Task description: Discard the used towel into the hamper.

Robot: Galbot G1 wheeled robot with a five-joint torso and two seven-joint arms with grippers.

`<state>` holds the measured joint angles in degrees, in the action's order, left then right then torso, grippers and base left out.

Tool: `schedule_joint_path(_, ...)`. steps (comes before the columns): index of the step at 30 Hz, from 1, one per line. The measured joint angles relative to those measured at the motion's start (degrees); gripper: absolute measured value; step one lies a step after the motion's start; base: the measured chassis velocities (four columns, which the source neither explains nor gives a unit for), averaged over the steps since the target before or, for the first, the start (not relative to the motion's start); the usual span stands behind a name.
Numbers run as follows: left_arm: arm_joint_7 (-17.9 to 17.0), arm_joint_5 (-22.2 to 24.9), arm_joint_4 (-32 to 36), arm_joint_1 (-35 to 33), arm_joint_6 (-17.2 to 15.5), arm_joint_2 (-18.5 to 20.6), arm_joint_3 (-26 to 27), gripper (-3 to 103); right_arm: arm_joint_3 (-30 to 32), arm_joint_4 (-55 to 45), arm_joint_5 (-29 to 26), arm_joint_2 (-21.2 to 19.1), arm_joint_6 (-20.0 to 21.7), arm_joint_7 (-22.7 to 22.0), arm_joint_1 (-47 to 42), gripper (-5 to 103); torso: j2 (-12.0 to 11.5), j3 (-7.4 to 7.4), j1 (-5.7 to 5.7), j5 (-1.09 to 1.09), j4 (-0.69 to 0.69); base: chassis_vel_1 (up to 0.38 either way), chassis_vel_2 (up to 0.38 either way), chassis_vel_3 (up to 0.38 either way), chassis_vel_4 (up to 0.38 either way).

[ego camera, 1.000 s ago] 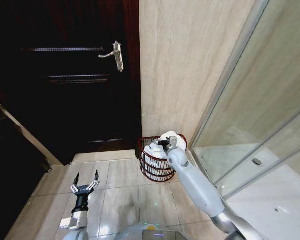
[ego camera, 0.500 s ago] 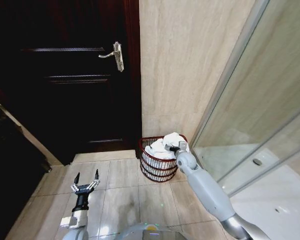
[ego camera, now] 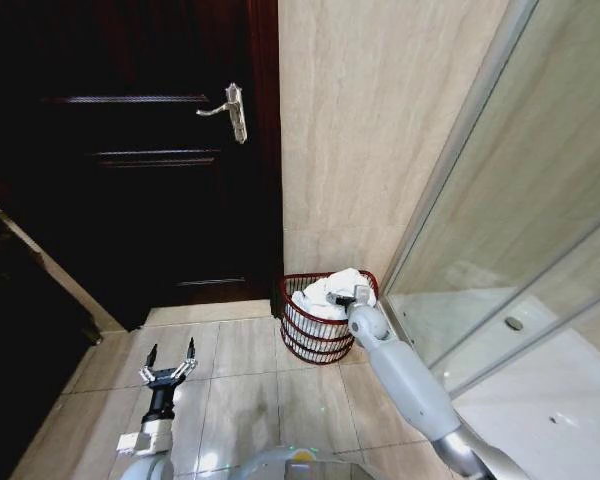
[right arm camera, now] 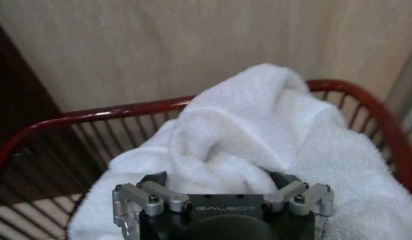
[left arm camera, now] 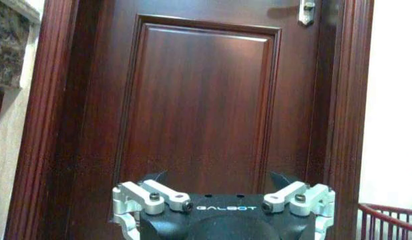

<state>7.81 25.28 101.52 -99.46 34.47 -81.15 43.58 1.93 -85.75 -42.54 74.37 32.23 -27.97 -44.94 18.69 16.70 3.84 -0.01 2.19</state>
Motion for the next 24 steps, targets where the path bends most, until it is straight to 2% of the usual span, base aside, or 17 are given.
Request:
schedule_joint_path(12,0.02,0.34,0.47,-0.08,-0.09,-0.11,0.22,100,-0.12,3.01,-3.20,2.79,0.42,0.18,1.04,100,0.00,0.00,0.00,0.00,0.00,0.000,0.000,0.000,0.000)
schedule_joint_path(17,0.07,-0.03,0.76,-0.12,-0.09,-0.56,0.05,100,0.40,2.92,-7.26,3.22,0.40,0.30,0.70,100,0.00,0.00,0.00,0.00,0.00,0.000,0.000,0.000,0.000)
schedule_joint_path(24,0.09,-0.19,1.74,-0.61,-0.08,-0.97,0.23,100,0.86,5.34,-7.37,5.16,0.52,0.41,1.33,100,0.00,0.00,0.00,0.01,0.00,0.000,0.000,0.000,0.000)
